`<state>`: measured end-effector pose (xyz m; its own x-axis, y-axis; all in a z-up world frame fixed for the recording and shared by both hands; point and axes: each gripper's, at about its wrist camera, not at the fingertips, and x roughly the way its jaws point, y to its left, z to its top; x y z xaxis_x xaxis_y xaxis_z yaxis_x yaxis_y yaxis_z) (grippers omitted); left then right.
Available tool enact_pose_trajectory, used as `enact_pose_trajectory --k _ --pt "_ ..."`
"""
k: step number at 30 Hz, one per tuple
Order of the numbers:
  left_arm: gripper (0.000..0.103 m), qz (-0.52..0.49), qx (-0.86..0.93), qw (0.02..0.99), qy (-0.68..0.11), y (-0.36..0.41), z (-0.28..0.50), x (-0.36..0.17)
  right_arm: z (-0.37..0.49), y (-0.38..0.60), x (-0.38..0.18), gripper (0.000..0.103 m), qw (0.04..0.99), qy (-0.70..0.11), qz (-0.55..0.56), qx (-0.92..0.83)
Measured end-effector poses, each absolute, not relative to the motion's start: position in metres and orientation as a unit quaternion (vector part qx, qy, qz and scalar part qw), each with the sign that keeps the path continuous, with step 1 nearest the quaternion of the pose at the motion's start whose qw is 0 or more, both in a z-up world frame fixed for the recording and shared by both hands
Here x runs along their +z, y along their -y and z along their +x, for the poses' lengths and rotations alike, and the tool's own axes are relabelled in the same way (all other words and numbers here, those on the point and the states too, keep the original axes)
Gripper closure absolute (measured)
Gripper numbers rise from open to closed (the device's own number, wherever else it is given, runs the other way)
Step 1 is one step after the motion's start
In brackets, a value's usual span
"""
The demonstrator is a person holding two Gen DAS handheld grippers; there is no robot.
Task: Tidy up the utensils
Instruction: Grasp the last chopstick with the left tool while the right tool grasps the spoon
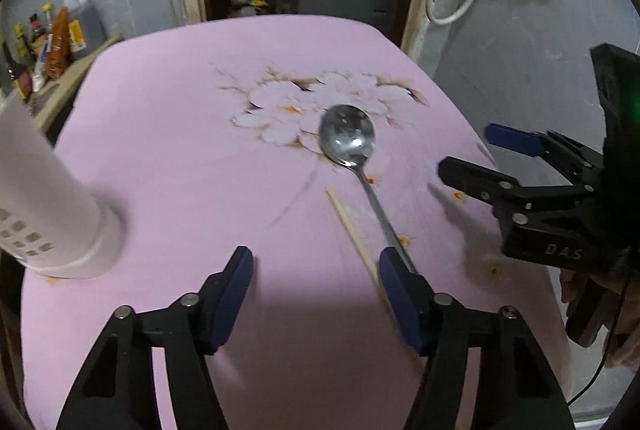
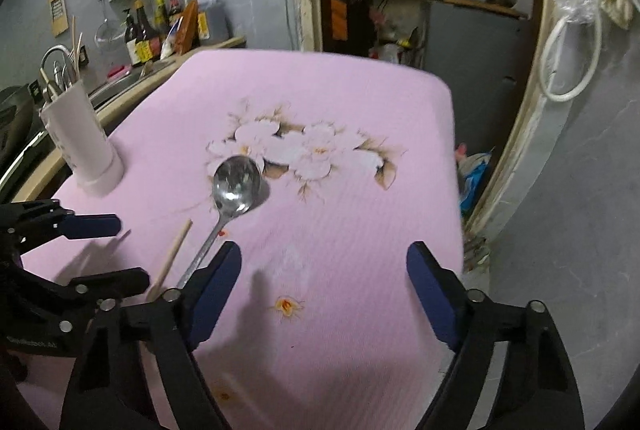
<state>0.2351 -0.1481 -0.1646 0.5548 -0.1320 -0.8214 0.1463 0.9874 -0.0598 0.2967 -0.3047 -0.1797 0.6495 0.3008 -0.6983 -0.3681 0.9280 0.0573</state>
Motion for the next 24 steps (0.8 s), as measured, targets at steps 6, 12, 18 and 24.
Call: enact_pose_trajectory --k 6,12,18,24 --pt "0.054 0.02 -0.072 0.874 -0.481 0.156 0.248 -0.171 0.304 0.297 -0.186 0.045 0.891 -0.392 -0.042 0.223" --pt "0.071 0.034 -0.062 0.873 -0.482 0.152 0.254 -0.169 0.317 0.284 -0.19 0.051 0.875 -0.402 -0.045 0.265" --pt "0.084 0.029 -0.069 0.868 -0.49 0.142 0.263 -0.17 0.333 0.273 -0.192 0.051 0.862 -0.41 -0.047 0.293" --pt "0.084 0.019 -0.099 0.841 -0.531 0.133 0.282 -0.168 0.353 0.26 -0.191 0.06 0.846 -0.421 -0.055 0.323"
